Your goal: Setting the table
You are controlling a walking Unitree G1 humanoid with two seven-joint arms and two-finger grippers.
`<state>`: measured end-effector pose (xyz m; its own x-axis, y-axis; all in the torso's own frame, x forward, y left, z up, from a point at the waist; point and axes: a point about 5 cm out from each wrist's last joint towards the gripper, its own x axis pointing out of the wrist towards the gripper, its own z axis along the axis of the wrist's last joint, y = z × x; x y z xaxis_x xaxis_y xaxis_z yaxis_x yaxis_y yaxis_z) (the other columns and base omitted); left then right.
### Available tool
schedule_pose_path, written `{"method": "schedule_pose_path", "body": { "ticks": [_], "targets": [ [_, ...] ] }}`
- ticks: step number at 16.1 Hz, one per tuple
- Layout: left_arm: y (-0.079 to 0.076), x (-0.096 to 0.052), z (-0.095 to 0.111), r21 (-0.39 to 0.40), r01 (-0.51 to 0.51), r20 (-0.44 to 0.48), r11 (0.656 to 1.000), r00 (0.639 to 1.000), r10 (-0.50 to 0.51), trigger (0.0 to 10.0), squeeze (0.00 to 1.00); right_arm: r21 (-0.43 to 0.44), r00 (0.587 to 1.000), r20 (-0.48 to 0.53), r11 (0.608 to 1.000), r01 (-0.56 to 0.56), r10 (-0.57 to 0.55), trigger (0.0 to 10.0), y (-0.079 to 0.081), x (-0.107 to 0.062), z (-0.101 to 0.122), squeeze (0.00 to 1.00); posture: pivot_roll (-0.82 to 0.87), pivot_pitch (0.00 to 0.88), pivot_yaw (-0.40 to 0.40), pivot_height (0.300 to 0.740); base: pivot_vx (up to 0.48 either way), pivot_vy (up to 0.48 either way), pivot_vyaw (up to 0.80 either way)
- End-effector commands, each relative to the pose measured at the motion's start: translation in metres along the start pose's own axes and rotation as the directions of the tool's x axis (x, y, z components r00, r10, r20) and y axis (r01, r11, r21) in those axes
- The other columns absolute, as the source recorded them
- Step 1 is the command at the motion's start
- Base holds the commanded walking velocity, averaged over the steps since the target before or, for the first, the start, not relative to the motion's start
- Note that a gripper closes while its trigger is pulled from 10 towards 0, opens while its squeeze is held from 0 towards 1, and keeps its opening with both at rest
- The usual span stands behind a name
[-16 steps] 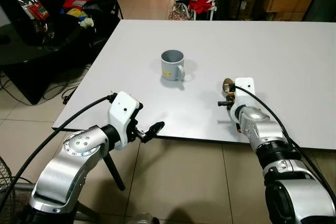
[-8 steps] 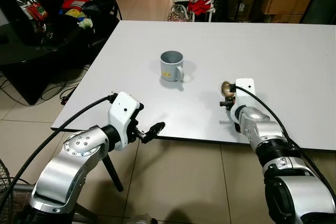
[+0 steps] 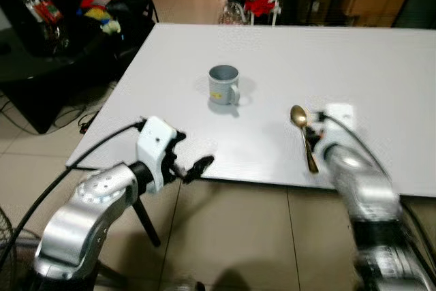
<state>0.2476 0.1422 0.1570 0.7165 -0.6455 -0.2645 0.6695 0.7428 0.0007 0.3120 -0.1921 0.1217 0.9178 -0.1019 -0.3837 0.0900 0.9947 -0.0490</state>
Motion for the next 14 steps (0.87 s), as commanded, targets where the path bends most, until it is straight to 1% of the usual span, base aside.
{"method": "schedule_pose_path", "body": {
  "ticks": [1,2,3,4,5,6,7,8,10,11,12,13,14],
  "targets": [
    [0.0,-0.005,0.002,-0.003,0.006,0.009,1.0,1.0,-0.006,10.0,0.0,0.013,1.0,0.011,1.0,-0.002,0.002,10.0,0.002,-0.01,0.006,1.0,0.12,0.0,0.059,0.74,0.0,0.0,0.0],
    [-0.003,-0.009,0.001,0.012,0.018,0.005,1.0,1.0,-0.019,10.0,0.0,-0.006,1.0,0.028,1.0,-0.005,0.005,10.0,0.003,-0.027,0.005,1.0,0.12,0.0,0.06,0.74,0.0,0.0,0.0],
    [-0.004,-0.01,0.0,0.009,0.029,0.006,1.0,1.0,-0.029,10.0,0.0,-0.012,0.999,0.04,1.0,-0.024,0.025,10.0,0.006,-0.033,0.006,1.0,0.12,0.0,0.063,0.74,0.0,0.0,0.0],
    [-0.007,-0.012,0.0,0.003,0.041,0.008,0.999,0.999,-0.041,10.0,0.0,-0.034,0.996,0.061,0.998,-0.061,0.063,10.0,0.012,-0.041,0.005,1.0,0.11,0.0,0.067,0.74,0.0,0.0,0.0],
    [-0.01,-0.012,0.0,0.0,0.044,0.01,0.999,0.999,-0.044,10.0,0.0,-0.068,0.995,0.07,0.996,-0.064,0.068,10.0,0.017,-0.047,0.0,1.0,0.12,0.0,0.069,0.74,0.0,0.0,0.0],
    [-0.011,-0.012,0.0,0.005,0.039,0.012,0.999,0.999,-0.039,10.0,0.0,-0.094,0.996,0.077,0.995,-0.044,0.052,10.0,0.019,-0.051,-0.004,1.0,0.12,0.0,0.068,0.74,0.0,0.0,0.0],
    [-0.01,-0.012,0.0,0.012,0.004,0.017,1.0,1.0,-0.004,10.0,0.0,-0.092,0.992,0.094,0.993,-0.075,0.084,10.0,0.024,-0.054,-0.006,1.0,0.13,0.0,0.069,0.74,0.0,0.0,0.0],
    [-0.009,-0.013,0.001,0.018,-0.039,0.026,0.999,0.999,0.038,10.0,0.0,-0.061,0.982,0.138,0.991,-0.121,0.128,10.0,0.028,-0.058,-0.003,1.0,0.14,0.0,0.064,0.74,0.0,0.0,0.0],
    [-0.007,-0.015,0.001,0.017,-0.088,0.033,0.996,0.996,0.087,10.0,0.0,0.013,0.958,0.199,0.977,-0.213,0.206,10.0,0.035,-0.065,0.001,1.0,0.15,0.0,0.055,0.74,0.0,-0.48,0.0],
    [-0.004,-0.017,0.002,0.018,-0.12,0.043,0.993,0.992,0.12,10.0,0.0,0.014,0.949,0.208,0.97,-0.245,0.236,10.0,0.039,-0.066,0.002,0.97,0.15,0.0,0.048,0.74,0.0,-0.48,0.0],
    [-0.001,-0.018,0.002,0.017,-0.155,0.056,0.988,0.986,0.154,10.0,0.0,0.015,0.942,0.221,0.964,-0.264,0.255,10.0,0.043,-0.066,0.004,0.52,0.15,0.0,0.046,0.74,0.0,-0.48,0.0],
    [0.002,-0.019,0.003,0.014,-0.18,0.061,0.984,0.982,0.179,10.0,0.0,0.021,0.942,0.224,0.965,-0.262,0.251,10.0,0.043,-0.065,0.004,0.2,0.15,0.0,0.046,0.74,0.0,-0.48,0.0],
    [0.008,-0.019,0.003,0.008,-0.215,0.064,0.977,0.975,0.214,10.0,0.0,0.018,0.941,0.228,0.965,-0.26,0.25,10.0,0.043,-0.065,0.004,0.0,0.15,0.0,0.047,0.74,0.0,-0.48,0.0]
  ]
}}
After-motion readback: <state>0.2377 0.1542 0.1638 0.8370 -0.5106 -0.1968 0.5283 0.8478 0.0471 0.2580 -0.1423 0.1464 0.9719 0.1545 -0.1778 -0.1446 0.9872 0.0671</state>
